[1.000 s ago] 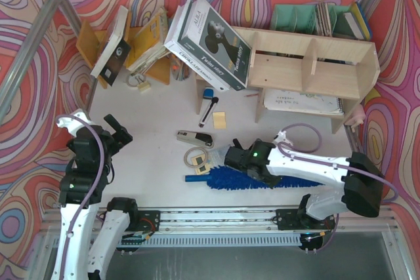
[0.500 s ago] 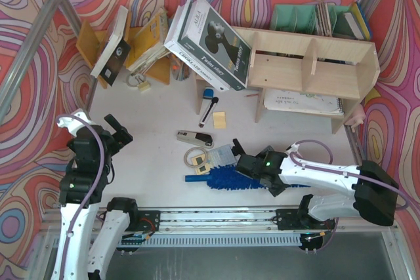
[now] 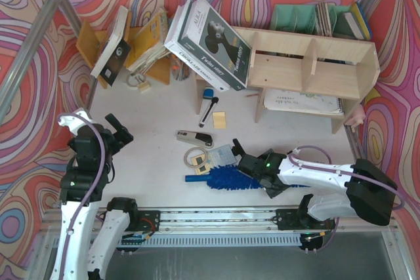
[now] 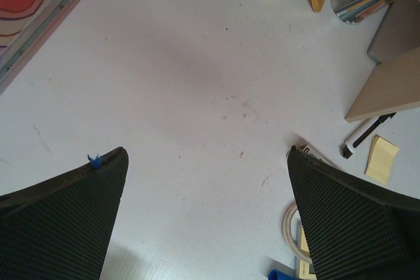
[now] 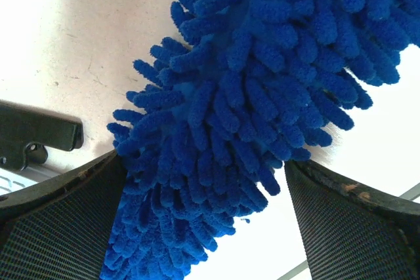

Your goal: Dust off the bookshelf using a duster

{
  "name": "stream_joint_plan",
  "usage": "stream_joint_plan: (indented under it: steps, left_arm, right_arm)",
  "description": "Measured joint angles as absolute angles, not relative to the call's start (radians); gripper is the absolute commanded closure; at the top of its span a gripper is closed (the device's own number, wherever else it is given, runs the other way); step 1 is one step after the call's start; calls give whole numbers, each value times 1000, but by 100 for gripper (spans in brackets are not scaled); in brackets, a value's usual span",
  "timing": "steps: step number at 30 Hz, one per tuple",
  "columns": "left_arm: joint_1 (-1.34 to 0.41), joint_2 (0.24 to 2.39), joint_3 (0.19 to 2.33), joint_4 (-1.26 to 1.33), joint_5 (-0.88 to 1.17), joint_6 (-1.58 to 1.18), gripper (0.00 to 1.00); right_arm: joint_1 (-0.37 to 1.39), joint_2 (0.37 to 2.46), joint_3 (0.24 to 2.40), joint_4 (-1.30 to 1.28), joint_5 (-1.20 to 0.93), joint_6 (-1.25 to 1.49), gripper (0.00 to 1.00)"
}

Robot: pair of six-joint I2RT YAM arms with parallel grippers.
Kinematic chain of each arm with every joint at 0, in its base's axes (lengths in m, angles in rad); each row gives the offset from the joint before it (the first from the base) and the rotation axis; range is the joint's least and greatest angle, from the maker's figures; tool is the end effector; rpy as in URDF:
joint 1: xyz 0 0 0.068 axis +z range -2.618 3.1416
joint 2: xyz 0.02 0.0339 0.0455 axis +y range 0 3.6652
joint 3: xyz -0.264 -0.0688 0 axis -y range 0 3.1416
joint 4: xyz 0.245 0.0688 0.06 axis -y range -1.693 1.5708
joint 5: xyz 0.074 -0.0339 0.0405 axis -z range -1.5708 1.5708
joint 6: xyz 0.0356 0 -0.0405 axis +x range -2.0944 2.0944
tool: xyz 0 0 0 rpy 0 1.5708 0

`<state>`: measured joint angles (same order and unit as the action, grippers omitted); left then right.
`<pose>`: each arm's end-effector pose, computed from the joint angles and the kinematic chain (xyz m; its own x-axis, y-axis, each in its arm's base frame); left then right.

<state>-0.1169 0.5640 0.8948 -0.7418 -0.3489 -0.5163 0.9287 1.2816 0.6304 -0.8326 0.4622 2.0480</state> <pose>0.1083 -0.0005 0.3480 -0.2455 -0.4383 -0.8647 -0.3713 0.8665 -0.3338 0.1236 0.1388 0.1603 -0.3421 0.8701 -0.3547 0.8485 0.4482 0.2812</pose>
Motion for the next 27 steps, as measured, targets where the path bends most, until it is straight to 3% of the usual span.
stream_joint_plan:
  steps: [5,14,27]
  left_arm:
    - [-117,570,895,-742,-348,-516,1]
    - [-117,586,895,-741,-339,-516,2]
    - [-117,634,895,-738,-282,-516,2]
  right_arm:
    - [921,1284,622,-820,458,2058,18]
    - [921,1296,621,-820,459,2069,40]
    - [921,1249,616,-830,497,2071,85]
